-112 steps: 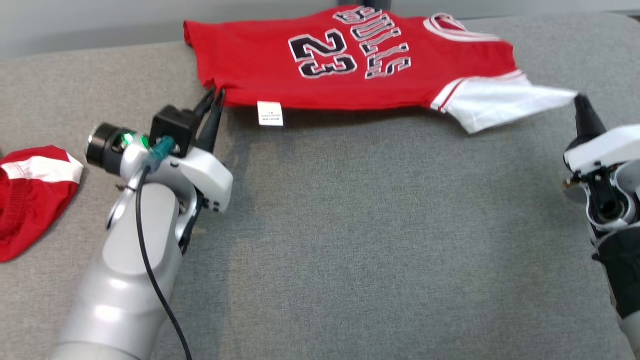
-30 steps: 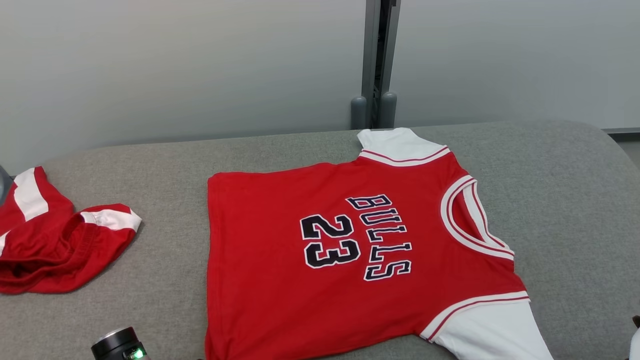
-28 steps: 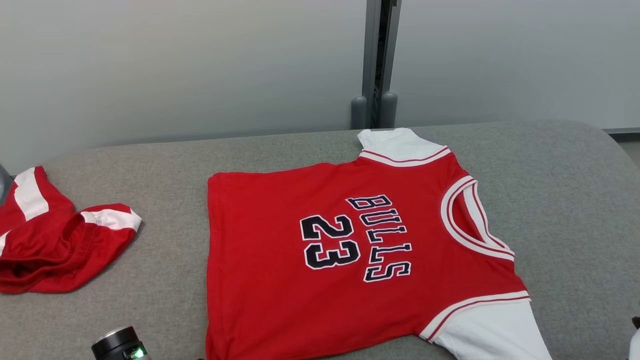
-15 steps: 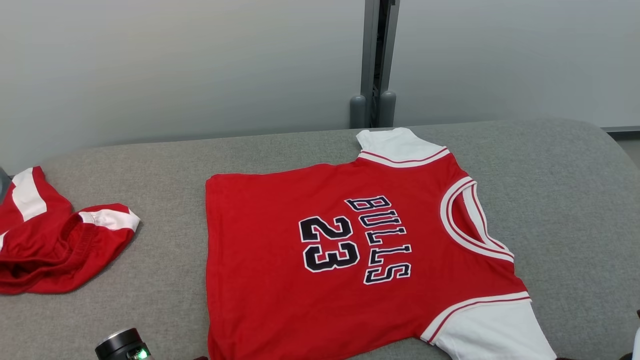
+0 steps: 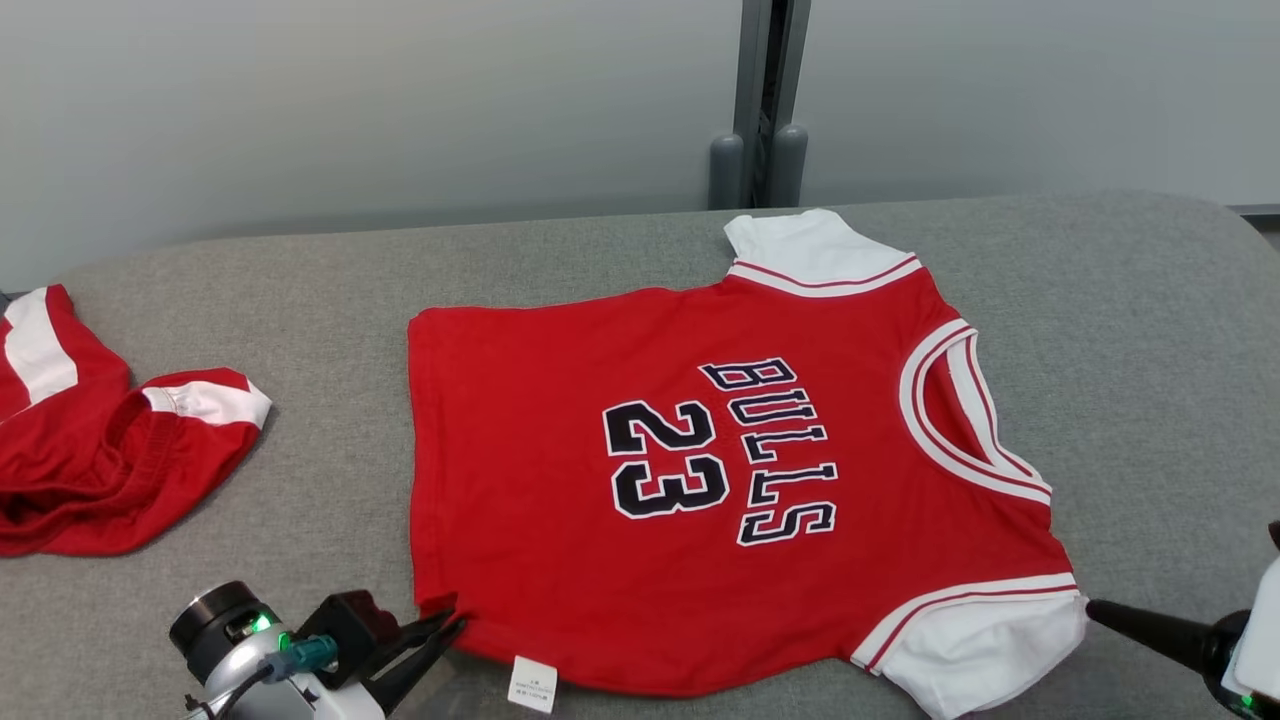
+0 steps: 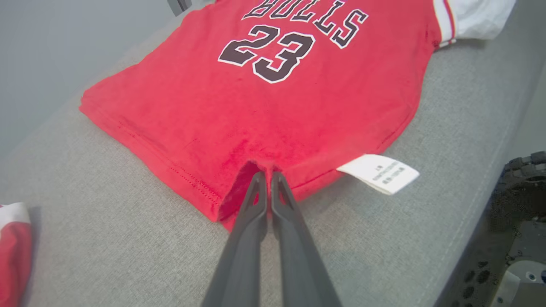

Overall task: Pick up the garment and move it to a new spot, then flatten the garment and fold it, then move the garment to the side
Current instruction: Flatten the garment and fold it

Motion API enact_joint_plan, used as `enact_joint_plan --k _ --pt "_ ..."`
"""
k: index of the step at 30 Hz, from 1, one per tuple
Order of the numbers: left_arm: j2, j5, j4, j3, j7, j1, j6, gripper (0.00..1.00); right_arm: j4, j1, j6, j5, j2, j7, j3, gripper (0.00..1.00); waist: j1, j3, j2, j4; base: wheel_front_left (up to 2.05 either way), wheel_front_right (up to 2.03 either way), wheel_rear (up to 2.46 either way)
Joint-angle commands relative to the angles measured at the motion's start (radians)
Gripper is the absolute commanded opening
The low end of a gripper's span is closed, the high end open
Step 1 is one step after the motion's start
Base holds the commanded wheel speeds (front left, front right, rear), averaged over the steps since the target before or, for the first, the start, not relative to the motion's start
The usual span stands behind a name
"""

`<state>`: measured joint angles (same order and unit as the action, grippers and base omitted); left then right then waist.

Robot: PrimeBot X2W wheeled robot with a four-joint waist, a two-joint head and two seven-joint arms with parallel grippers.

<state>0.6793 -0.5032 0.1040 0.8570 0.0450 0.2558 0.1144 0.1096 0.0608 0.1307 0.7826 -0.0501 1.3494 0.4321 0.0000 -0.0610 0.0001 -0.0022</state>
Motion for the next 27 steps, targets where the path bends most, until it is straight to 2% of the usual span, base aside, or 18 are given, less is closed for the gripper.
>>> enact_joint_plan --k 1,6,18,27 --pt "0.004 -0.008 0.003 -0.006 -0.004 0.014 0.003 0.00 -0.003 0.013 0.000 0.003 -0.003 -0.007 -0.001 0.00 0.0000 -0.008 -0.0001 0.003 0.00 0.00 0.00" --pt "-0.013 -0.090 0.014 -0.049 -0.025 0.052 0.008 0.00 -0.018 0.083 0.000 0.013 -0.002 -0.055 0.000 0.00 0.0000 -0.035 -0.0001 0.008 0.00 0.00 0.00" --pt "-0.063 -0.186 0.077 -0.113 -0.075 0.119 0.009 0.00 -0.110 0.241 0.000 0.032 -0.003 -0.175 0.017 0.00 0.0000 -0.076 -0.0001 0.016 0.00 0.00 0.00" --pt "-0.129 -0.192 0.196 -0.138 -0.098 0.181 -0.034 0.00 -0.199 0.344 0.000 -0.017 -0.008 -0.287 0.015 0.00 0.0000 -0.108 -0.0001 0.041 0.00 0.00 0.00"
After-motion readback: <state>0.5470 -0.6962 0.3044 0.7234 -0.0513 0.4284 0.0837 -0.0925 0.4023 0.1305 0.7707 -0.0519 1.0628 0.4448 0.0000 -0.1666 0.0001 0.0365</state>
